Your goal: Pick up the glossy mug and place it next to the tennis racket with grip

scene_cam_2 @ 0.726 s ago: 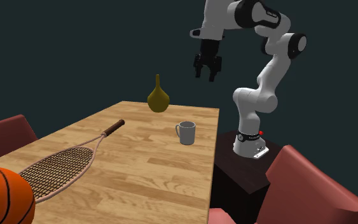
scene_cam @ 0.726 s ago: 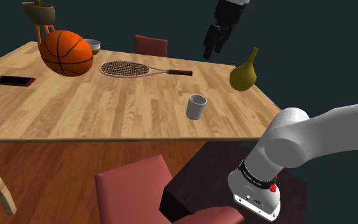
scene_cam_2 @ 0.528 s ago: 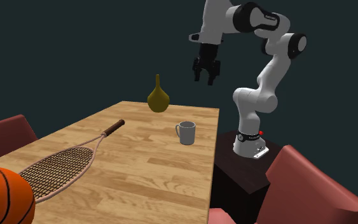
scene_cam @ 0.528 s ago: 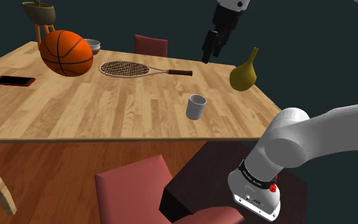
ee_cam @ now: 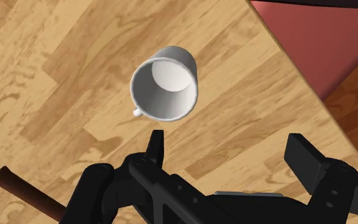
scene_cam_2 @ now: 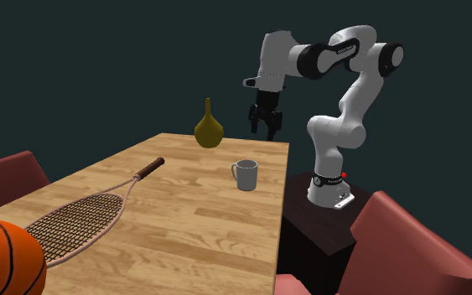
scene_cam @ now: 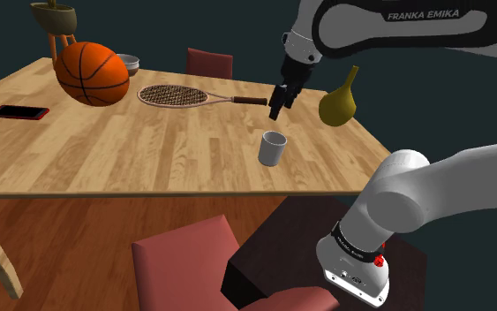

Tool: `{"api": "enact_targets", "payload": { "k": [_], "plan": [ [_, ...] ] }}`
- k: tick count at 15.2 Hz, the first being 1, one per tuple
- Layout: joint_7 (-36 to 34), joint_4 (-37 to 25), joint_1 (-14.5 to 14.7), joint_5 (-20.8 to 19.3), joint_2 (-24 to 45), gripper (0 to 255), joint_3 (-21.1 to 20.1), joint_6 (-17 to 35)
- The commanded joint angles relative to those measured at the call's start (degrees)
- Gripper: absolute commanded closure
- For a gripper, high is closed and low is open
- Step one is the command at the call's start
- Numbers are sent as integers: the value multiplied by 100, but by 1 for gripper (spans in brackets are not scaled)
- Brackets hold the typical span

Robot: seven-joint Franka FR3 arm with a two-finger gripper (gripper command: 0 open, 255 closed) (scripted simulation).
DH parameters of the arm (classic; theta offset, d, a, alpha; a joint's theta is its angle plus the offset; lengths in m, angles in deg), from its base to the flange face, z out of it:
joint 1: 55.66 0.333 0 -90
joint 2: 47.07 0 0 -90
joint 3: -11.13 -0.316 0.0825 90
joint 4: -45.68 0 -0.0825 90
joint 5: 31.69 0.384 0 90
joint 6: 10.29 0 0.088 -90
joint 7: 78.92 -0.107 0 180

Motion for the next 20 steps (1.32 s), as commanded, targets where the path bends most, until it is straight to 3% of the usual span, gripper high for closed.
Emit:
{"api": "enact_targets", "payload": {
  "k": [1, 8, 16, 20],
  "plan": [
    [50, 351, -44, -58, 70, 0, 74, 435],
    [110, 1217, -176, -238, 839, 0, 253, 2078],
    [84, 1493, -222, -313, 1414, 0, 294, 2930],
    [84, 1493, -222, -313, 1414, 0, 294, 2930]
  ]
}}
